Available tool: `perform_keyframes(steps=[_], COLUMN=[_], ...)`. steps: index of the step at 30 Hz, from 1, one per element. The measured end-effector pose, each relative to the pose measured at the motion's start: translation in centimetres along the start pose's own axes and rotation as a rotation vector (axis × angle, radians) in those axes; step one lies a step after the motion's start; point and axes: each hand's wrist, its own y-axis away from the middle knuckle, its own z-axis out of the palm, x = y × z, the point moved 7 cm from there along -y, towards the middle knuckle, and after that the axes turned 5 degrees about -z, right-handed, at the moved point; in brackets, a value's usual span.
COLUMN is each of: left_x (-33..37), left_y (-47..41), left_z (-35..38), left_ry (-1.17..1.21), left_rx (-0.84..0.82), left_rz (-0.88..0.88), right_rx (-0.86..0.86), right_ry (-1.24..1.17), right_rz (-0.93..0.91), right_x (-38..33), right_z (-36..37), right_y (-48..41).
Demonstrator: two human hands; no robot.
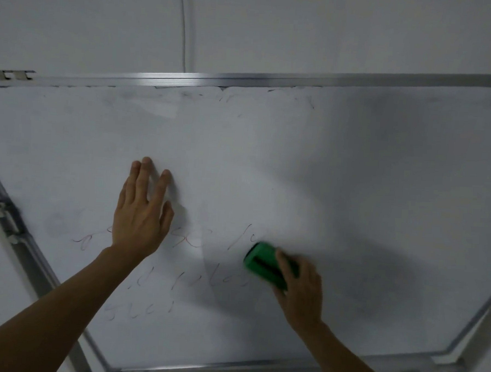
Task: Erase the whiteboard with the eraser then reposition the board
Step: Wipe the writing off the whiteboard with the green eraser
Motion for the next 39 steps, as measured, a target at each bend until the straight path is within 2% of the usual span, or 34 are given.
perform_keyframes(steps=[2,5,8,10,12,16,18,20,23,25,26,29,31,33,35,38,39], left_x=[-0.3,-0.7,-0.5,-0.4,-0.4,-1.0,-1.2,-1.4,-1.9,-2.3,-2.3,-3.0,-3.8,-4.3,-4.9,-4.5,-4.4], left_y=[0.0,0.0,0.1,0.1,0.0,0.0,0.0,-0.1,-0.1,-0.1,-0.1,-0.4,-0.4,-0.3,0.0,-0.2,-0.2], left_z=[0.1,0.1,0.2,0.2,0.1,0.1,0.0,0.1,-0.1,0.0,0.0,0.1,0.0,-0.3,-0.6,-0.6,-0.8], left_ry=[-0.009,-0.035,-0.046,-0.047,-0.047,-0.051,-0.051,-0.044,-0.043,-0.031,-0.027,-0.013,-0.011,-0.003,0.008,0.031,0.04], left_rx=[-0.009,-0.007,0.001,0.0,0.0,0.022,0.043,0.048,0.063,0.066,0.073,0.076,0.081,0.095,0.089,0.067,0.059], left_rz=[-0.004,0.004,0.019,0.033,0.049,0.09,0.132,0.172,0.243,0.291,0.303,0.321,0.339,0.366,0.405,0.448,0.46], right_rx=[-0.099,0.051,0.272,0.317,0.267,-0.021,0.013,0.164,0.375,0.4,0.367,0.123,-0.025,0.023,0.213,0.456,0.509], right_ry=[0.022,0.004,-0.039,-0.063,-0.058,0.066,0.08,0.075,-0.082,-0.239,-0.279,-0.18,-0.101,-0.084,-0.092,-0.328,-0.376], right_rz=[-0.11,-0.16,-0.024,0.067,0.027,-0.156,-0.161,-0.064,0.26,0.461,0.491,0.271,0.101,0.083,0.274,0.796,0.908], right_x=[-0.1,-0.2,0.1,0.0,-0.3,-0.4,0.2,0.8,1.6,-0.1,-1.5,-7.3,-8.7,-7.5,-5.1,0.6,0.5], right_z=[1.3,-2.0,-6.7,-7.0,-5.0,0.9,0.2,-2.3,-4.3,-2.3,-0.9,4.2,6.2,4.6,1.1,-1.5,-1.3], right_y=[1.3,-2.9,-8.7,-9.4,-7.1,-0.4,-0.9,-2.8,-3.8,-2.4,-1.4,1.5,2.5,1.7,-0.2,-1.3,-1.2])
